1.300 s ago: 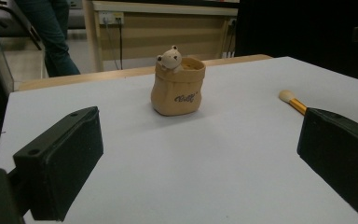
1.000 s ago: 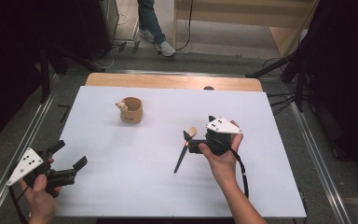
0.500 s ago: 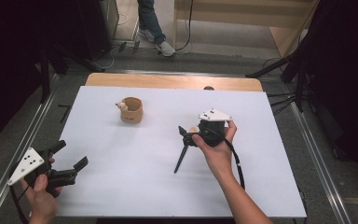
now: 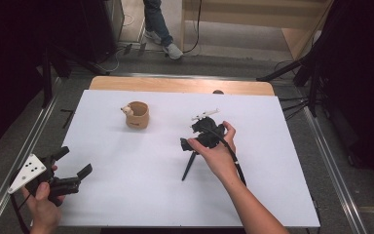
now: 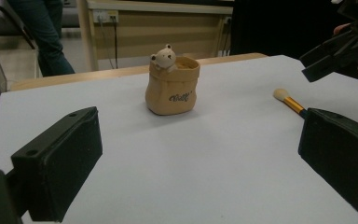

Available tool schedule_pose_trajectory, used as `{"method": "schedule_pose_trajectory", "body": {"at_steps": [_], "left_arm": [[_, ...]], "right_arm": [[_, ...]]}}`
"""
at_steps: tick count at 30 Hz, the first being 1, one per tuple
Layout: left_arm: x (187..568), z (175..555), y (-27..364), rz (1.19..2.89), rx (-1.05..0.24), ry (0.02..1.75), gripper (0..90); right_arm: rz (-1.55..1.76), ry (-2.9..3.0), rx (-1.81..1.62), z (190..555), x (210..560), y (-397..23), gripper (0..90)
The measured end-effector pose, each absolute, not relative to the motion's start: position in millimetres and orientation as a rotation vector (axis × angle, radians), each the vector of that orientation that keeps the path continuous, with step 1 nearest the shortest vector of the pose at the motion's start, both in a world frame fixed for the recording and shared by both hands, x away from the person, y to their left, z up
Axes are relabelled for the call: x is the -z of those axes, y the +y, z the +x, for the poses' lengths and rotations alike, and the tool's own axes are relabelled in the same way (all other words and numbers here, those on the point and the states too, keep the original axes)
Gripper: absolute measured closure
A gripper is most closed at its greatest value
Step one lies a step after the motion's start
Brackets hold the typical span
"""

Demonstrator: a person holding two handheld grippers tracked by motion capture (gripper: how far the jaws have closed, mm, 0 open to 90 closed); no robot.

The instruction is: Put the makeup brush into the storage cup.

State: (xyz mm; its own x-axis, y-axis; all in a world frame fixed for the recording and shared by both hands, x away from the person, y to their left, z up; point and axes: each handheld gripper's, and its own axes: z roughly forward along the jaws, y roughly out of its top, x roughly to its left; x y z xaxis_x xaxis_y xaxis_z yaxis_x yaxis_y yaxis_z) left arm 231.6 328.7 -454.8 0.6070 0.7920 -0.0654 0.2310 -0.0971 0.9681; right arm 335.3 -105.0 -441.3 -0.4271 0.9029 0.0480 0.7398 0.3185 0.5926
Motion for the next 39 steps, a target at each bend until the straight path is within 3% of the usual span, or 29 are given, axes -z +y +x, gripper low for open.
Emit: {"method": "schedule_pose_trajectory", "body": {"at_steps": [5,16,32,39], "left_arm": [[454.9,231.8,327.6,1.646,-0.583,0.859,0.2],[455.2,232.2,327.2,1.646,-0.578,0.860,0.2],[455.3,232.2,328.2,1.643,-0.575,0.861,0.2],[455.2,232.3,328.1,1.634,-0.573,0.861,0.1]], "right_arm": [[1.592,2.280,-0.696,342.2,448.3,-102.4,13.6],[1.754,2.365,-0.482,357.0,467.9,-98.4,16.1],[1.897,2.388,-0.273,369.9,479.5,-86.1,32.6],[1.988,2.319,-0.222,375.6,476.9,-84.1,49.2]]}}
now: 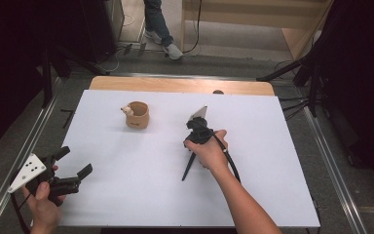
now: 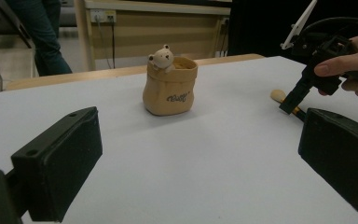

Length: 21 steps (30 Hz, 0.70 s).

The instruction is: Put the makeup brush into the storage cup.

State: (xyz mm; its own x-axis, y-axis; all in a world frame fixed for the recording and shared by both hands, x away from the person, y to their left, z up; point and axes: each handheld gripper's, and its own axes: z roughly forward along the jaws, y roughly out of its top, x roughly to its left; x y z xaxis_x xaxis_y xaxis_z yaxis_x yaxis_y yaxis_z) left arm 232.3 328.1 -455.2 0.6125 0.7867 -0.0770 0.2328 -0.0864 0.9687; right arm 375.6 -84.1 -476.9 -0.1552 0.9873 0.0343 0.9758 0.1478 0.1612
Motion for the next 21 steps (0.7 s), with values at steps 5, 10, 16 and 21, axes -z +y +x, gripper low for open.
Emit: {"method": "schedule_pose_trajectory", "body": {"at_steps": [5,10,16,21], "left_arm": [[455.2,232.6,327.1,1.643,-0.574,0.858,0.1],[455.3,232.6,326.3,1.645,-0.572,0.857,0.1],[455.9,233.2,324.5,1.651,-0.562,0.855,0.1],[456.4,234.0,320.9,1.652,-0.555,0.850,0.1]], "right_arm": [[2.011,2.295,-0.179,376.8,476.0,-81.7,58.5],[2.045,2.298,-0.142,379.5,474.1,-77.1,78.4],[2.036,2.306,-0.148,379.6,474.1,-77.3,78.9],[2.077,2.318,-0.281,378.4,473.2,-87.1,79.0]]}}
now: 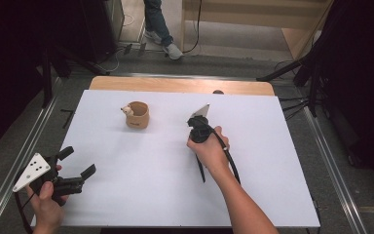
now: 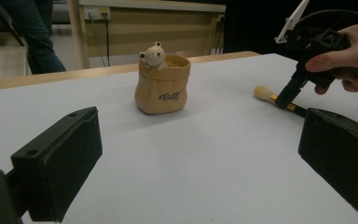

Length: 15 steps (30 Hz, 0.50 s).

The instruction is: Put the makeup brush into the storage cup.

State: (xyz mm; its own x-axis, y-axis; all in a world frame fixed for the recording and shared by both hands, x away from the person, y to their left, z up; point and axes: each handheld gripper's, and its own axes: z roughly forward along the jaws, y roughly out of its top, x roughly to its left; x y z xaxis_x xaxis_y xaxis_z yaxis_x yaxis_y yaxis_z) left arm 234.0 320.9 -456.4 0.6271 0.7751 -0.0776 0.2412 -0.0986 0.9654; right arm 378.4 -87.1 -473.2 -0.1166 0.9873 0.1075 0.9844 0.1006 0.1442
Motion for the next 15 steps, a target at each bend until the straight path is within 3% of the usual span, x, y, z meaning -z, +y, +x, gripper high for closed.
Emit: {"method": "schedule_pose_trajectory", "body": {"at_steps": [15], "left_arm": [[454.3,244.0,297.6,1.664,-0.507,0.826,0.1]], "right_arm": [[1.907,2.239,-0.938,359.3,434.6,-99.2,79.0]]}}
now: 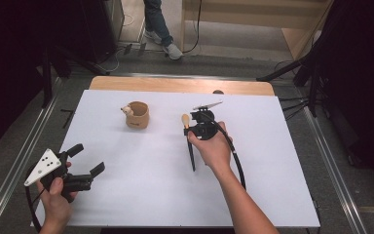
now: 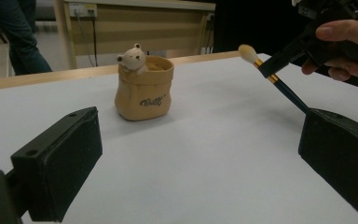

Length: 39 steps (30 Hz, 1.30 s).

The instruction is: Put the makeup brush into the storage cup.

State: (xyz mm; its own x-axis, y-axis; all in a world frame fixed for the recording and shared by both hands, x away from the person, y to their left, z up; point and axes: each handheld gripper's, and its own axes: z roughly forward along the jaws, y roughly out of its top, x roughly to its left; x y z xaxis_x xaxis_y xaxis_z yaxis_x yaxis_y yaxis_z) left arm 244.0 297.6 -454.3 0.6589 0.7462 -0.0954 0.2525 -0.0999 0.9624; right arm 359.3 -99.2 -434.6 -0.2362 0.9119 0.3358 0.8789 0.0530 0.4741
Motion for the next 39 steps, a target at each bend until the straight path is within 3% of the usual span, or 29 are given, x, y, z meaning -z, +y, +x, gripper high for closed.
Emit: {"method": "schedule_pose_trajectory", "body": {"at_steps": [14,39], "left_arm": [[447.8,264.6,252.9,1.728,-0.447,0.748,0.0],[438.3,301.7,168.3,1.744,-0.273,0.626,0.0]], "right_arm": [[1.517,1.997,-1.403,326.0,406.1,-114.9,79.0],[1.143,1.831,-1.769,289.7,413.8,-110.9,79.0]]}}
